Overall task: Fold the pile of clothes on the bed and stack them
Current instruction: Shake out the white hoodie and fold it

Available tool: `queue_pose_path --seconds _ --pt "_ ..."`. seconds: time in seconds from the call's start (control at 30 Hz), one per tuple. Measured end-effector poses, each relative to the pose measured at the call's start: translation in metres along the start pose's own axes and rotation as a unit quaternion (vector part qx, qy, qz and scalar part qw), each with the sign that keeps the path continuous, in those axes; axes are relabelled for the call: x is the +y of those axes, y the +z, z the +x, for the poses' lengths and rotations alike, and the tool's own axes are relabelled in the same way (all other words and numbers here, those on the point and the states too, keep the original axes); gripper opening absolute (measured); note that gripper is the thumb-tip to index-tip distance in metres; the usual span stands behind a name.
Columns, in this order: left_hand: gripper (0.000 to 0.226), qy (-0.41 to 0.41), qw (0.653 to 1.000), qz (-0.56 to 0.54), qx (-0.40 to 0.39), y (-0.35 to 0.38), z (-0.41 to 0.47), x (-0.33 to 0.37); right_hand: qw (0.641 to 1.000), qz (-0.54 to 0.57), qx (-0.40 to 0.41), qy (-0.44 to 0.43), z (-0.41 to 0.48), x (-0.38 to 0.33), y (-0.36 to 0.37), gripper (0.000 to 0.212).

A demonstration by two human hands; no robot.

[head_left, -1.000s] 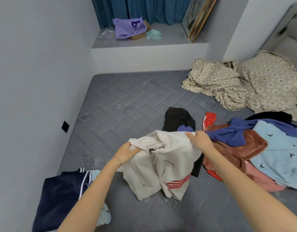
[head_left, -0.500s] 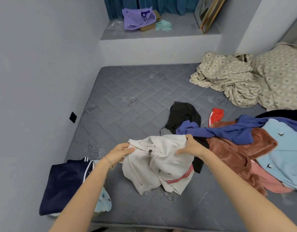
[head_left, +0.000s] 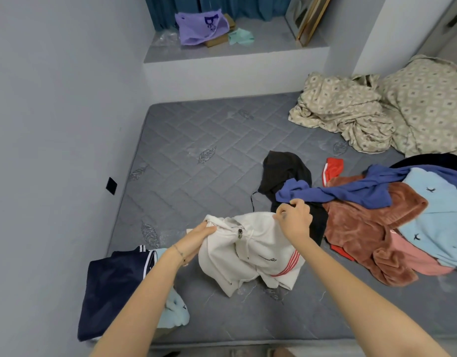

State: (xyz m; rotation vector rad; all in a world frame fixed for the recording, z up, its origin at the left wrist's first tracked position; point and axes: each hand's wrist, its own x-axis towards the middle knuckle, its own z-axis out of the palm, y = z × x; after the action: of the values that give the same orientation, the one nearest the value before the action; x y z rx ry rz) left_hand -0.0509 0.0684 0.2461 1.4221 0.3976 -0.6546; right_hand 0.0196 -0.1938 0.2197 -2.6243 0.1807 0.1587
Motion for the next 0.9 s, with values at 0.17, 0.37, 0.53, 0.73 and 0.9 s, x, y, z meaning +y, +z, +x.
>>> queue_pose_path --seconds 0.17,0.37,0.53,0.73,0.9 --pt "0.034 0.023 0.999 -0.031 0.0 -0.013 -0.005 0.004 0.983 0.184 -0.004 -0.019 -0.009 -0.038 -0.018 0.027" --pt "0.035 0.08 0.989 -0.12 -0.025 -0.028 -0.017 0.024 0.961 0.262 0.083 0.021 -0.025 -0.052 -0.045 0.027" --pt "0.047 0.126 0.975 -0.164 -0.08 -0.023 -0.037 0.059 0.96 0.235 0.148 -0.023 -0.032 -0.067 -0.085 0.013" --pt "0.026 0.23 0.972 0.05 -0.009 -0.038 -0.069 0.096 0.942 0.284 0.179 -0.007 -0.04 -0.069 -0.128 0.01" --pt "0.021 0.34 0.899 0.26 0.092 -0.032 -0.091 0.119 0.945 0.287 0.155 -0.015 -0.052 -0.067 -0.159 0.013"
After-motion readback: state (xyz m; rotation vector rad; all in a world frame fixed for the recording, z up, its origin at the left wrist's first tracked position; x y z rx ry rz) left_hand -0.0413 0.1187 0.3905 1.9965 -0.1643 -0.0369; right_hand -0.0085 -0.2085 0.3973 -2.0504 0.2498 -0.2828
